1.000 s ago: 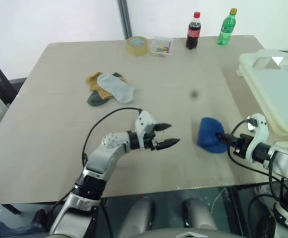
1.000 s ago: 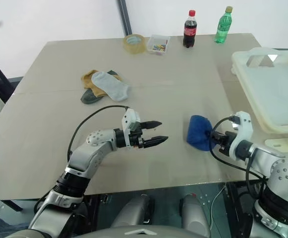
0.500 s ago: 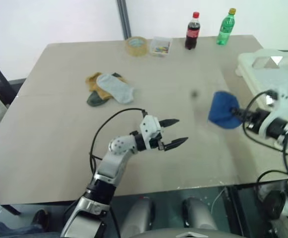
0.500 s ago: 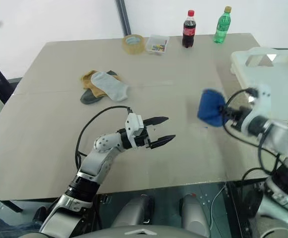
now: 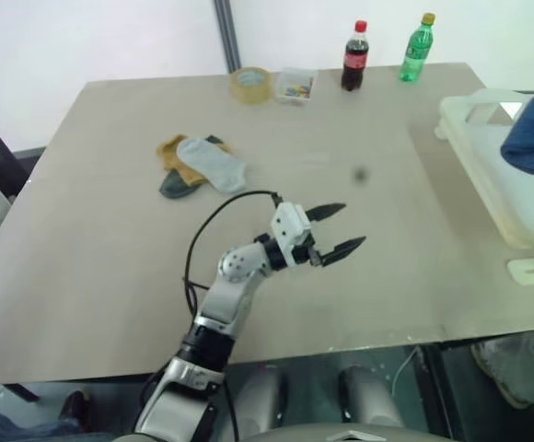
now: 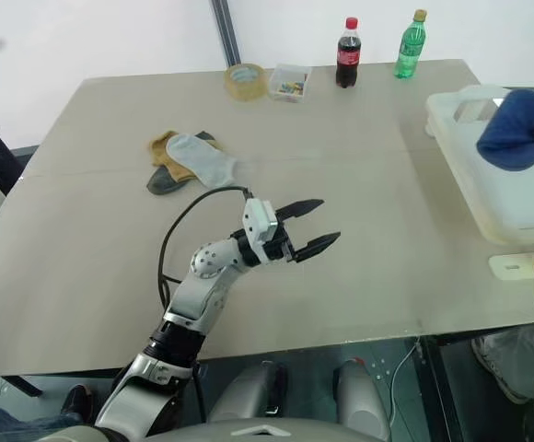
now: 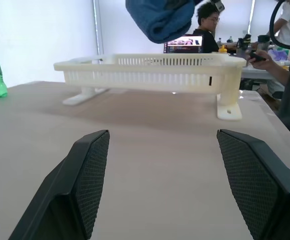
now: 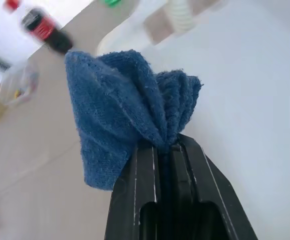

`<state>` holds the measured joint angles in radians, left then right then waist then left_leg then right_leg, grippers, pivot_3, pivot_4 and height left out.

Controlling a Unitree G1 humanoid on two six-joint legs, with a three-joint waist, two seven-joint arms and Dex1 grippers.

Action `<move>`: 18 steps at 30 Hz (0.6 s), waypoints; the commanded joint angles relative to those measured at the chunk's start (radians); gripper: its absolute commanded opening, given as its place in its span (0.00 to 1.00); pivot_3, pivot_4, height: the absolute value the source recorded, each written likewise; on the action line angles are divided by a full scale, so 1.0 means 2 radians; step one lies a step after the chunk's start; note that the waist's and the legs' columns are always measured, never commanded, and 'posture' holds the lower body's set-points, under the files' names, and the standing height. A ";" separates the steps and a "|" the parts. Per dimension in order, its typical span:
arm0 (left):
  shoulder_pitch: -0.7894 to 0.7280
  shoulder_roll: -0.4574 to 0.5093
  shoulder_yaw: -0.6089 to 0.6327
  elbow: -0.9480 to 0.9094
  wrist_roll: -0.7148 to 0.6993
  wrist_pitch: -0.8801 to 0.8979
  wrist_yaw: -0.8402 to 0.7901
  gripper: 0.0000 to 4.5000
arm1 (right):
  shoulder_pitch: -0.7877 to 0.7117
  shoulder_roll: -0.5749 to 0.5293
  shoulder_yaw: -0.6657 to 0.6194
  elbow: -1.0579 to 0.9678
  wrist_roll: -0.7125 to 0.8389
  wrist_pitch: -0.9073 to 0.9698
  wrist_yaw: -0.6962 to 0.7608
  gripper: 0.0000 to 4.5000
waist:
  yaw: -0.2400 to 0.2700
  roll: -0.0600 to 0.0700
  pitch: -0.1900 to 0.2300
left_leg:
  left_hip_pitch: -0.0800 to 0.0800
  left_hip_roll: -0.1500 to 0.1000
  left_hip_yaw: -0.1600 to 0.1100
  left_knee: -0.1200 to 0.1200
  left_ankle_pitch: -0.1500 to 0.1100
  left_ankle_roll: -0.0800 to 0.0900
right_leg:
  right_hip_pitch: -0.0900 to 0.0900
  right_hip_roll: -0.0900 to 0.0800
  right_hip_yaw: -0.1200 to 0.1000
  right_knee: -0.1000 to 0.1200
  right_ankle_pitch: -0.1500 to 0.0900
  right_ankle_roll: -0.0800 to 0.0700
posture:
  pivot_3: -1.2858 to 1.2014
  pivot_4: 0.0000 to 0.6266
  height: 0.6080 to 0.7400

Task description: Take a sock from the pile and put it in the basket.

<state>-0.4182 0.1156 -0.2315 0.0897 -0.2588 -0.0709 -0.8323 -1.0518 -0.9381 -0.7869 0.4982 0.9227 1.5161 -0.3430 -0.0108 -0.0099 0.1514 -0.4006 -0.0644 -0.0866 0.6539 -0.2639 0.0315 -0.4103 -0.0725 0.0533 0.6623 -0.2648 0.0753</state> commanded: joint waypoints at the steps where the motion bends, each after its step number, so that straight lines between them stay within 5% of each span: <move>1: -0.010 -0.006 0.006 -0.016 -0.005 0.002 0.011 0.82 | -0.028 -0.005 -0.051 0.076 -0.045 -0.094 -0.042 0.20 | 0.000 0.000 0.000 | 0.000 0.000 0.000 0.000 0.000 0.000 | 0.000 0.000 0.000 0.000 0.000 0.000 | 0.52 0.24 1.00; 9: -0.006 0.000 0.004 -0.024 -0.001 0.004 0.016 0.82 | -0.003 0.021 -0.083 0.126 -0.073 -0.165 -0.052 0.99 | -0.001 0.000 0.000 | 0.000 0.000 0.002 0.000 0.000 0.001 | 0.000 0.000 0.002 0.000 0.000 0.000 | 0.52 0.24 1.00; 18: -0.002 0.010 0.005 -0.034 -0.005 0.011 0.015 0.82 | 0.106 -0.008 0.116 -0.092 -0.157 -0.230 0.117 0.99 | -0.003 0.002 0.000 | 0.000 0.000 0.002 0.001 0.000 0.001 | 0.000 0.000 0.001 0.000 0.000 0.000 | 0.52 0.24 1.00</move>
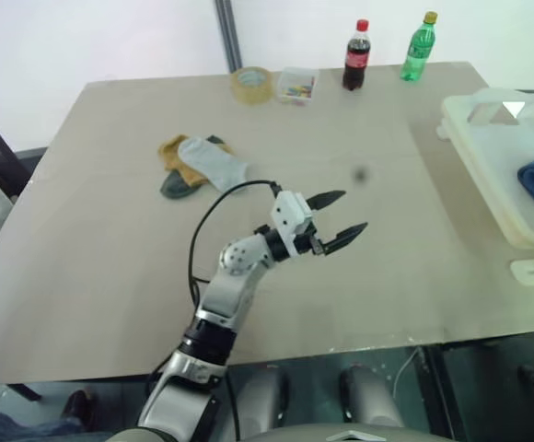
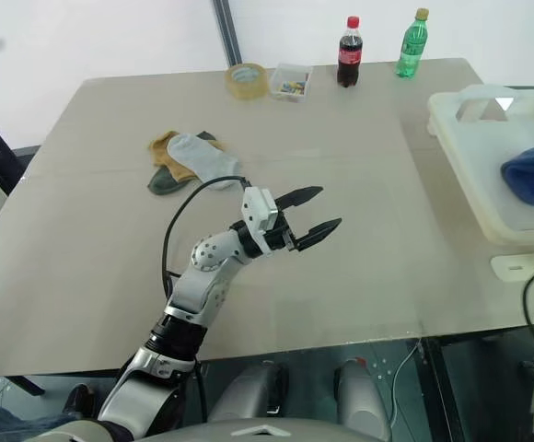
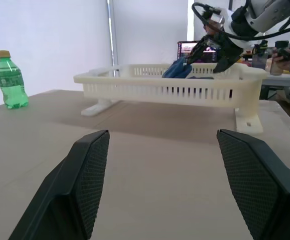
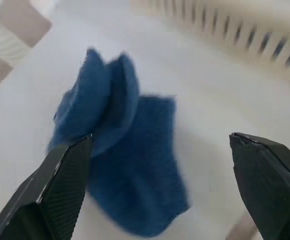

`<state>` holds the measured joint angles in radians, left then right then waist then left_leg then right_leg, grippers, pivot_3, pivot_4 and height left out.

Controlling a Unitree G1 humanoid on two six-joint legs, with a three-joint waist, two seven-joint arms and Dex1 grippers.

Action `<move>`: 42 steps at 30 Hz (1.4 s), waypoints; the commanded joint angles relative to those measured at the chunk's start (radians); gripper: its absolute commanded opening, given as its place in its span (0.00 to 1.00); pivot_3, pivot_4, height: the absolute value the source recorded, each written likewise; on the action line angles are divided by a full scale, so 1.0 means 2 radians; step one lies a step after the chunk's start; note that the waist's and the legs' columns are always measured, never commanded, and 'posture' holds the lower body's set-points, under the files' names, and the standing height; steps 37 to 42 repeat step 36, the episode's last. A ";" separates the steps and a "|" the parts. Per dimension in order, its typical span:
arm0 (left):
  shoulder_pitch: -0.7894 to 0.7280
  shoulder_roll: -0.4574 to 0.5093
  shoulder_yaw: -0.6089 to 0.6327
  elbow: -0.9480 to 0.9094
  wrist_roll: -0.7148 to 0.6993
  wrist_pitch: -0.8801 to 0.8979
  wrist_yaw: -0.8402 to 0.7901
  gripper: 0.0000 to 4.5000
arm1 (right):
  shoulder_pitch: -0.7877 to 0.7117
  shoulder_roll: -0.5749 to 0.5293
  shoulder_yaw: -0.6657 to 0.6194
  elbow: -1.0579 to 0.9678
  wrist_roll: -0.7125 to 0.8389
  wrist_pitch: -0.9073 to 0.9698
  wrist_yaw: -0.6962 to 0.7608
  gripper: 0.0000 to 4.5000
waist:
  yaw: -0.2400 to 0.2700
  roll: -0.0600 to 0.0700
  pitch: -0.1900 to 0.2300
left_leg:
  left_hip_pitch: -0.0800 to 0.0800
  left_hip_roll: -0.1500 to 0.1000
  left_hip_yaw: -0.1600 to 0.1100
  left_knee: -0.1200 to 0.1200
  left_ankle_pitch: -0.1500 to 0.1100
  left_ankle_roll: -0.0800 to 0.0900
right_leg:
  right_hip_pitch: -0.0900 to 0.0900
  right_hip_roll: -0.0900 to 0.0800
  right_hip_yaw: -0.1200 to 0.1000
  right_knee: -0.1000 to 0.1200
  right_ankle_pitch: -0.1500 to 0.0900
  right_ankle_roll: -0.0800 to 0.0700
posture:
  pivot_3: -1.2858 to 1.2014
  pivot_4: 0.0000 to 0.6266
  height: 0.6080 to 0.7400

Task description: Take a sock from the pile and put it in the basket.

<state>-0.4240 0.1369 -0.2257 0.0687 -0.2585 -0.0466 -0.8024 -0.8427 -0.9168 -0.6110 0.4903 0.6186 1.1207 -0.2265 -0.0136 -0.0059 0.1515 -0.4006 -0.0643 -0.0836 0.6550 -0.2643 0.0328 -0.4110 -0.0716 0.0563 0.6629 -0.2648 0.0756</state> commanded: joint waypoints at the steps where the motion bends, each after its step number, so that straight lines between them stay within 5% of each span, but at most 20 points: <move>1: 0.001 0.000 0.002 -0.024 -0.005 -0.001 -0.001 0.82 | 0.008 -0.016 0.036 -0.115 -0.001 -0.041 0.082 0.99 | -0.003 0.000 0.000 | 0.000 0.000 0.000 0.000 0.000 0.000 | 0.000 0.000 0.000 0.000 0.000 0.000 | 0.52 0.24 1.00; 6: -0.001 0.003 0.002 -0.022 -0.007 -0.003 -0.007 0.82 | 0.113 0.056 0.040 -0.329 0.098 -0.062 0.226 0.99 | -0.002 0.000 0.000 | 0.001 0.002 -0.001 0.001 0.000 0.000 | 0.001 0.001 -0.001 0.001 0.000 0.000 | 0.52 0.24 1.00; 11: 0.002 0.008 0.007 -0.020 -0.012 0.000 -0.010 0.82 | 0.334 0.134 0.102 -0.515 0.095 -0.138 0.309 0.99 | 0.010 -0.001 -0.001 | 0.000 0.002 -0.003 0.002 0.000 0.000 | 0.001 0.001 -0.003 0.000 0.000 0.000 | 0.52 0.24 1.00; 16: 0.040 0.044 0.004 -0.026 0.005 -0.004 -0.023 0.82 | 0.517 0.034 0.251 -0.540 -0.043 -0.211 0.405 0.99 | 0.013 0.000 -0.001 | -0.002 -0.001 -0.003 0.007 -0.001 0.001 | 0.002 0.000 -0.002 -0.001 0.001 0.001 | 0.52 0.24 1.00; 23: 0.117 0.129 0.057 -0.112 -0.040 0.147 0.002 0.82 | 0.615 0.027 0.244 -0.503 -0.105 -0.379 0.499 0.99 | 0.000 -0.002 0.001 | 0.010 0.001 -0.003 0.006 -0.002 0.003 | 0.013 0.001 -0.002 -0.002 0.001 0.004 | 0.52 0.24 1.00; 30: 0.226 0.199 0.138 -0.225 -0.074 0.231 0.031 0.82 | 0.633 0.083 0.179 -0.469 -0.067 -0.460 0.535 0.99 | 0.002 -0.002 0.001 | 0.009 0.001 -0.003 0.006 -0.003 0.003 | 0.013 -0.001 -0.002 -0.003 0.001 0.003 | 0.52 0.24 1.00; 42: 0.274 0.205 0.185 -0.268 -0.088 0.250 0.062 0.82 | 0.619 0.102 0.136 -0.471 -0.004 -0.444 0.558 0.99 | 0.007 -0.002 0.002 | 0.009 0.002 -0.004 0.006 -0.003 0.003 | 0.013 -0.003 -0.002 -0.004 0.001 0.003 | 0.52 0.24 1.00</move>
